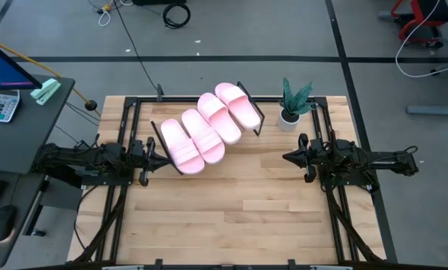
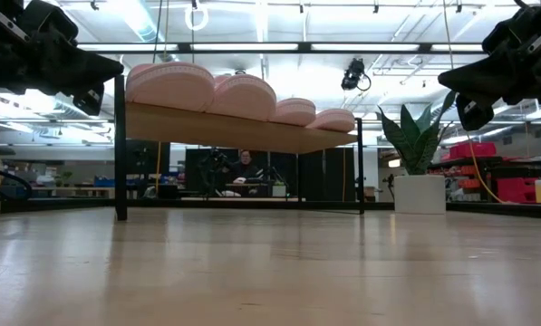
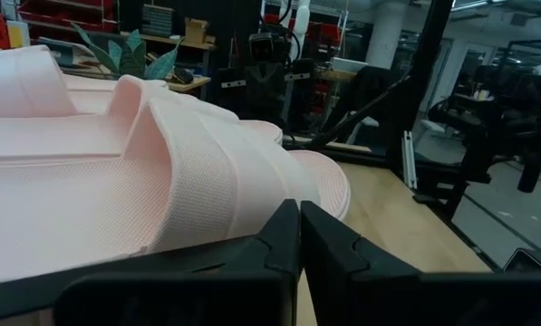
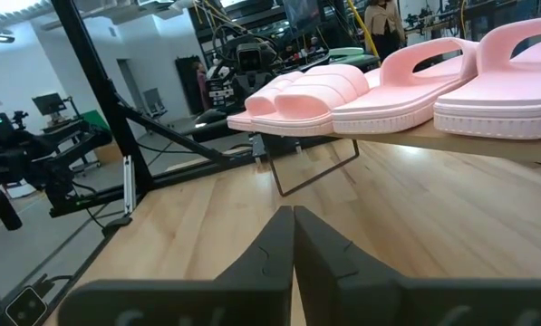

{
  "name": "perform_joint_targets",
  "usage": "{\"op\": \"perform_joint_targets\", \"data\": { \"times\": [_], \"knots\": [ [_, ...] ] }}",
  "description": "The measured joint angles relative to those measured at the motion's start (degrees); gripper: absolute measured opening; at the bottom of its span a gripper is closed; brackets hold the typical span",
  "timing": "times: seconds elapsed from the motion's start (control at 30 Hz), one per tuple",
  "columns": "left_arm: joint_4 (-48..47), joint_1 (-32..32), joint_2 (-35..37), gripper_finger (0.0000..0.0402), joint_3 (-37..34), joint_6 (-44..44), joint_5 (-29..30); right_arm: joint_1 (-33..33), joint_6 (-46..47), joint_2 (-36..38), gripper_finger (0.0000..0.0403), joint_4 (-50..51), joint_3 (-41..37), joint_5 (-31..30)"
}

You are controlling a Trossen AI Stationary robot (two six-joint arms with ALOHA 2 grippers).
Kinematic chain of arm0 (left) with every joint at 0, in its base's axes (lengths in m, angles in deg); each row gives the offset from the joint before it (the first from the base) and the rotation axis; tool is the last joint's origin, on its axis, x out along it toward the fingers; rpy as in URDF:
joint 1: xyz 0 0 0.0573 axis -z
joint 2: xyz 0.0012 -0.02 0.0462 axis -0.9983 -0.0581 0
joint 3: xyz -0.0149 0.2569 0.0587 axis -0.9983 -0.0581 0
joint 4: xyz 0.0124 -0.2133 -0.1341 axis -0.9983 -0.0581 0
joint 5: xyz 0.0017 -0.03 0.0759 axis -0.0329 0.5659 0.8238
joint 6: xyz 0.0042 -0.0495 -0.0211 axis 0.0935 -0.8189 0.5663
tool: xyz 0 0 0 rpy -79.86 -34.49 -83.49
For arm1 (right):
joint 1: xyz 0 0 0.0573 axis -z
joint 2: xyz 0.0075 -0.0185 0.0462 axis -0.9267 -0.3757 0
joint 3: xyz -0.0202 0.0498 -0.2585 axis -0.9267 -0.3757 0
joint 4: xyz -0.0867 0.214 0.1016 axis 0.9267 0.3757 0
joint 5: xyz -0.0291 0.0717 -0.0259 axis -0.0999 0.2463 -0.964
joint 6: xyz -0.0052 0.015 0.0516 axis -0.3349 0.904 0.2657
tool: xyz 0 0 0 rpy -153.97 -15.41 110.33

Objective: Pick and place slides into the shelf
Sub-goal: Return to Home Position

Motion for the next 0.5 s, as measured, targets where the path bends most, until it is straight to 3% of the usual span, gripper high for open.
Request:
{"op": "perform_joint_targets", "data": {
  "times": [0.5],
  "knots": [
    [0.1,0.0,0.0,0.0036,0.0,0.0,0.0,0.0,0.0,0.0,0.0015,0.0,0.0,0.0]
  ]
}}
